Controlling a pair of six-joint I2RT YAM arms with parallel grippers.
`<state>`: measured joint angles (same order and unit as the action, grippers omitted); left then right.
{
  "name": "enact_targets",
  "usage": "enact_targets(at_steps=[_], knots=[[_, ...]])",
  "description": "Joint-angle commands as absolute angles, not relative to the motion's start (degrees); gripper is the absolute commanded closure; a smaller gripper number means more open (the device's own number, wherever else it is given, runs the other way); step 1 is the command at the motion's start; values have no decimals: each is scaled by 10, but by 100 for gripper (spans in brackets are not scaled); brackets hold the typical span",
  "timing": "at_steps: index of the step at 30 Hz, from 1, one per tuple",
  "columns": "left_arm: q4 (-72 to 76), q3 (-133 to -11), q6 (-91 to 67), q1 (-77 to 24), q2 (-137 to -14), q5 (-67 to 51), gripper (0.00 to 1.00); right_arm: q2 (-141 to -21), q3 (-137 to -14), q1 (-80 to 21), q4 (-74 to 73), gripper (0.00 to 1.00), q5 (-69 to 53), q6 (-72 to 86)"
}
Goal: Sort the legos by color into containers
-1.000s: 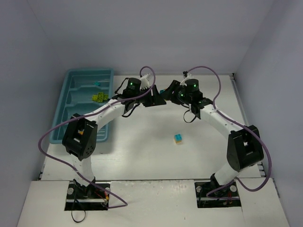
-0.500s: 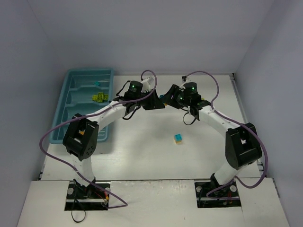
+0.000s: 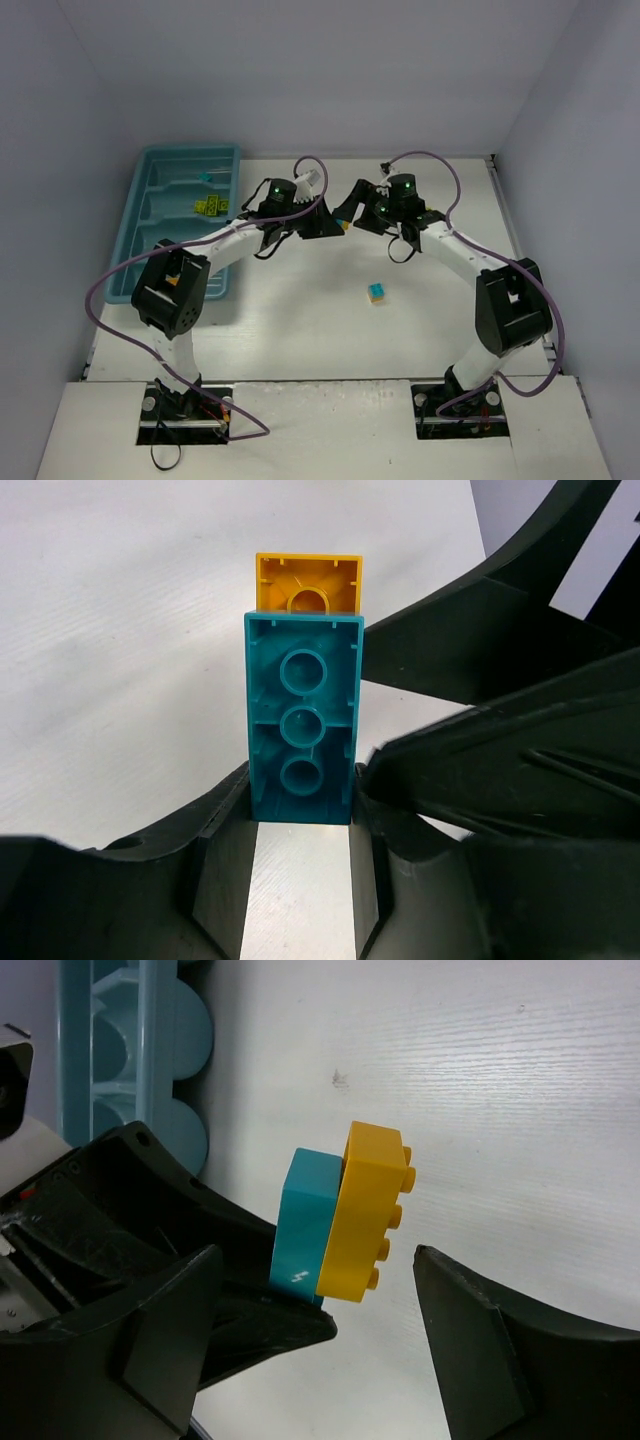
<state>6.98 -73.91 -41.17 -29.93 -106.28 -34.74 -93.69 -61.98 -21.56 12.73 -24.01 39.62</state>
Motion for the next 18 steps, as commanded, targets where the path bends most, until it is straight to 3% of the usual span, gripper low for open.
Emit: enact_targets(at_steps=[1,5,10,18], knots=[[154,-754,-410,-283,-1017,-368,89,-941,-661,-211,133,26,-294,367],[155,-758,-402,-259,-1015,-414,91,-938,-684,-184,134,27,-335,321],[156,-768,-370,-214,-1006,-513,93,-925,-700,-144,142,35,-458,212],[50,-802,-239,-200,-978,-646,93,-923,-698,-126,173,38,-623,147]])
